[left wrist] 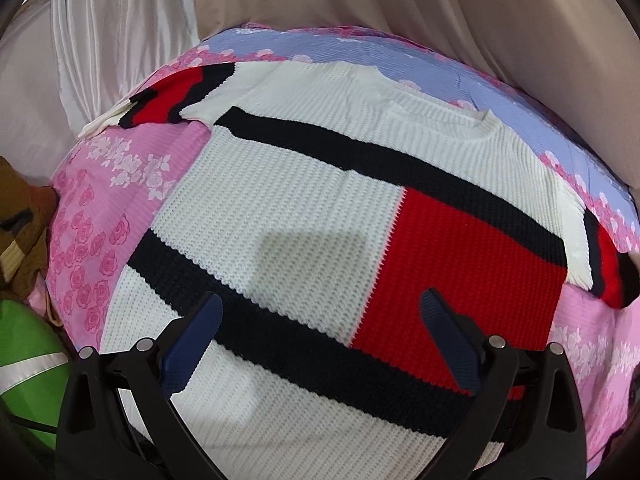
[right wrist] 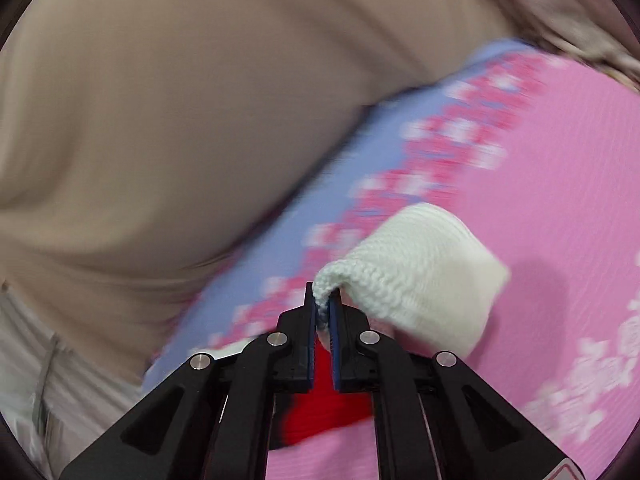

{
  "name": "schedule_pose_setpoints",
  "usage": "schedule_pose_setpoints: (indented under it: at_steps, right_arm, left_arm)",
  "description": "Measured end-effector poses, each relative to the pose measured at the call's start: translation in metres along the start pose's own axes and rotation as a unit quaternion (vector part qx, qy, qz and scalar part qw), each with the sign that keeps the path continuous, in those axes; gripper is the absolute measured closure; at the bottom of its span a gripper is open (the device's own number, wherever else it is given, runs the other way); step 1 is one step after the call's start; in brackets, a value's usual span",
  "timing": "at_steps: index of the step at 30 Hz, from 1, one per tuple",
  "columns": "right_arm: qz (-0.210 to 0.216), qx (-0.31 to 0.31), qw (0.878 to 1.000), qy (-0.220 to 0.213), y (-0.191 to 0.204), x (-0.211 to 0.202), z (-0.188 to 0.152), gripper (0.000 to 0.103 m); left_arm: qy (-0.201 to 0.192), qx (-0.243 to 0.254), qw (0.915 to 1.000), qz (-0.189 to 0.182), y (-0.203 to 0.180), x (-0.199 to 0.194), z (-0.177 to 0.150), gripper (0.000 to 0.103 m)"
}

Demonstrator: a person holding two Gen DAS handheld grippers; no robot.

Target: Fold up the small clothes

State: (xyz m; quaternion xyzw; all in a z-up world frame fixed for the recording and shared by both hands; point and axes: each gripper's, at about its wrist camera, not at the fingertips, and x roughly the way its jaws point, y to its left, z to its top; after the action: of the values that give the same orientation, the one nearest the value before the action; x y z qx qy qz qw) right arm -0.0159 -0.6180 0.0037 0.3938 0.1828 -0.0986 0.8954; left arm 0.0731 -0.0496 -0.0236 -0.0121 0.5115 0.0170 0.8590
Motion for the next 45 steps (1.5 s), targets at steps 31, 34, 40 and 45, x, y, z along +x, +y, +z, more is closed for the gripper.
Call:
schedule_pose_setpoints:
  at_steps: [31,34,40,45]
  right_arm:
    - [-0.158,-0.164,0.956,0.183,0.17,0.023,-0.261,0.059]
    - [-0.174,-0.16,0.957,0.169,0.16,0.018,-0.255,0.057]
    - [-0.195,-0.183,0.953,0.143,0.152,0.051,-0.234,0.052]
    - [-0.226,-0.198,0.943,0.141,0.145,0.103,-0.217,0.052]
  left_arm:
    - [0.057,-0.06,0.982,-0.17,-0.003,0.141,0.129,0.047]
    - [0.073,-0.042,0.98,-0.18,-0.019,0.145,0.14,0.095]
    - [0.013,-0.047,0.9789,-0.199,0.009,0.118,0.176,0.095]
    - [0.02,-0.028,0.9829,-0.181,0.027,0.135,0.187,0.095]
